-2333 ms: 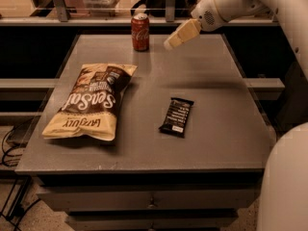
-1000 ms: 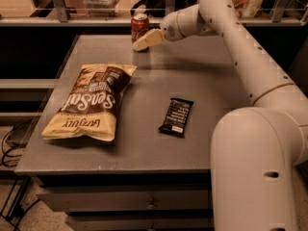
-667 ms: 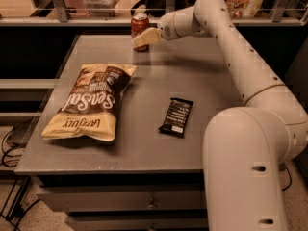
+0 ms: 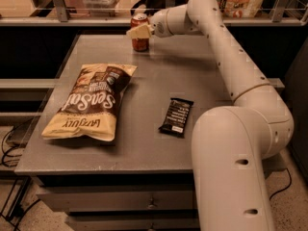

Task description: Knock coke can over

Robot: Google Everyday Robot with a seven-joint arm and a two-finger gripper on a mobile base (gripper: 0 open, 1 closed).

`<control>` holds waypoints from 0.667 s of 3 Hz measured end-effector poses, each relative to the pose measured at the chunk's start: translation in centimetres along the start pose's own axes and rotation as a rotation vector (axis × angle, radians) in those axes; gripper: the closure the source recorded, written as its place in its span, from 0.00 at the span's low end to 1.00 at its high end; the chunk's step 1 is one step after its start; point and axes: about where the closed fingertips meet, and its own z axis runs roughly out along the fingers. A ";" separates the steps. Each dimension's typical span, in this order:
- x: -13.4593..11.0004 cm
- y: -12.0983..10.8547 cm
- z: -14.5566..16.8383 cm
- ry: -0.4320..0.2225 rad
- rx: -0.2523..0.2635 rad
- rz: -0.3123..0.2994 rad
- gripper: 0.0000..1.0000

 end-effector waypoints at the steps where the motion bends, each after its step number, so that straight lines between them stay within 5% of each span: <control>1: -0.8 0.6 0.4 -0.007 -0.014 -0.017 0.64; 2: -1.7 0.5 -0.7 0.009 0.005 -0.060 0.87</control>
Offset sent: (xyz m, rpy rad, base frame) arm -0.0115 -0.0144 0.0401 -0.0838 -0.0956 0.0006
